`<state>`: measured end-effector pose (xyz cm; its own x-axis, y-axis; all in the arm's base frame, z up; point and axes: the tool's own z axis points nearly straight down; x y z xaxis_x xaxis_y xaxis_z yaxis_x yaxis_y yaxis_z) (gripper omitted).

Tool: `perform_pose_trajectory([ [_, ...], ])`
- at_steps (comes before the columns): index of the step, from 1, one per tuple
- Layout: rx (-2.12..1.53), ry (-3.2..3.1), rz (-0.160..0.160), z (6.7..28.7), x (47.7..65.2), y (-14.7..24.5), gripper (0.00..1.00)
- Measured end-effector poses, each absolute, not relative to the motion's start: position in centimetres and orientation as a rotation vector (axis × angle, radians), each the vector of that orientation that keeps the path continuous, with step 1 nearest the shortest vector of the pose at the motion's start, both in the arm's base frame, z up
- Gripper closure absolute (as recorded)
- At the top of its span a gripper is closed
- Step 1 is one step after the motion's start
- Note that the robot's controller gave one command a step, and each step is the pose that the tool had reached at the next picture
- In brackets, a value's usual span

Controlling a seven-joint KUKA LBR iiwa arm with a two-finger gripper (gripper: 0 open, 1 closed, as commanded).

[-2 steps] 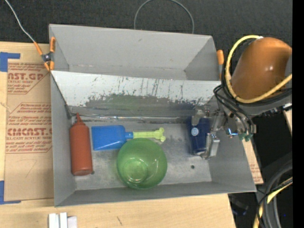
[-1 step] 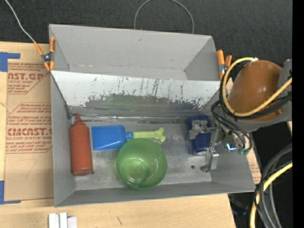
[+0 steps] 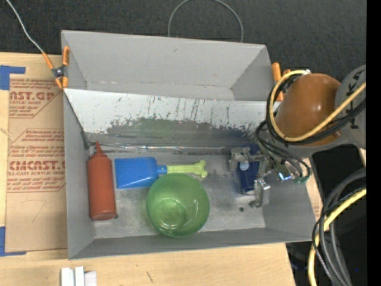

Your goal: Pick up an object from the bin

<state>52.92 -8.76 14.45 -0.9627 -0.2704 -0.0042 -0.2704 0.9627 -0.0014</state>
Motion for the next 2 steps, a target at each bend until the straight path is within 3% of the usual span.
perform_pose_trajectory([
  [1, -0.109, 3.128, 0.001, 23.7, 59.3, -0.2, 0.0],
  [2, -0.567, 3.085, -0.001, 26.2, 53.0, -3.3, 0.0],
])
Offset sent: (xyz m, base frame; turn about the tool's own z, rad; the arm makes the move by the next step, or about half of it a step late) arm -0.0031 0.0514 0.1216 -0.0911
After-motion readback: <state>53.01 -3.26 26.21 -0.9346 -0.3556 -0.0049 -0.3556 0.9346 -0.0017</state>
